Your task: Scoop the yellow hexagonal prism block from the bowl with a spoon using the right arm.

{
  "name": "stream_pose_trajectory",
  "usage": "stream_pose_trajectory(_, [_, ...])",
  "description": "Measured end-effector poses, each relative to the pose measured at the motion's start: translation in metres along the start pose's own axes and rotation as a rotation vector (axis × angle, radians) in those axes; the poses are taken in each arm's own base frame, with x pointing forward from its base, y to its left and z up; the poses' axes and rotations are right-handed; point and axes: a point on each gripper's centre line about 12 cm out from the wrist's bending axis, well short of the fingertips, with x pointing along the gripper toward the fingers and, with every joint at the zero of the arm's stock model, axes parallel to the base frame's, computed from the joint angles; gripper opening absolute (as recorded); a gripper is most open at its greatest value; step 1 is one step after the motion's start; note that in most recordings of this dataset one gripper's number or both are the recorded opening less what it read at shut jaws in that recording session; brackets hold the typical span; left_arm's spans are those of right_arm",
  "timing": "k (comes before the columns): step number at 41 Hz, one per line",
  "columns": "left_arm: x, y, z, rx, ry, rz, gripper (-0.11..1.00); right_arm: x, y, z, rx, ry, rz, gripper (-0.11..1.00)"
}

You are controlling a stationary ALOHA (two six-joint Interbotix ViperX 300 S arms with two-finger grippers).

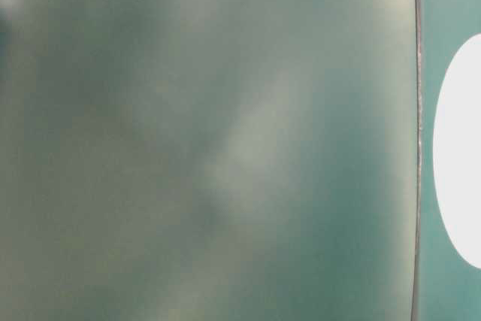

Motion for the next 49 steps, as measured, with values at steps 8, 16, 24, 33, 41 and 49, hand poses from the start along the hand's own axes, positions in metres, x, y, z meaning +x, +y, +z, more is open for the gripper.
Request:
stream_pose_trajectory(8, [0.0,0.0,0.0,-0.002,0.0,0.0,0.01,0.001,-0.001,0.028,-0.042,-0.019,0.0,0.27])
stream_pose_trajectory(16, [0.0,0.0,0.0,-0.002,0.002,0.0,0.01,0.001,0.0,0.048,-0.07,0.003,0.01,0.27])
stream_pose_trajectory(24, [0.0,0.0,0.0,0.0,0.0,0.0,0.01,-0.001,0.0,0.052,-0.068,0.035,0.019,0.27])
stream_pose_trajectory(33, [0.0,0.0,0.0,0.0,0.002,0.0,0.01,-0.001,0.001,0.052,-0.068,0.041,0.021,0.27])
stream_pose_trajectory(41, [0.0,0.0,0.0,0.0,0.0,0.0,0.01,-0.001,0.001,0.048,-0.067,0.068,0.025,0.27])
stream_pose_trajectory(49, [0.0,0.0,0.0,-0.002,0.002,0.0,0.01,0.001,0.002,0.044,-0.061,0.106,0.03,0.27])
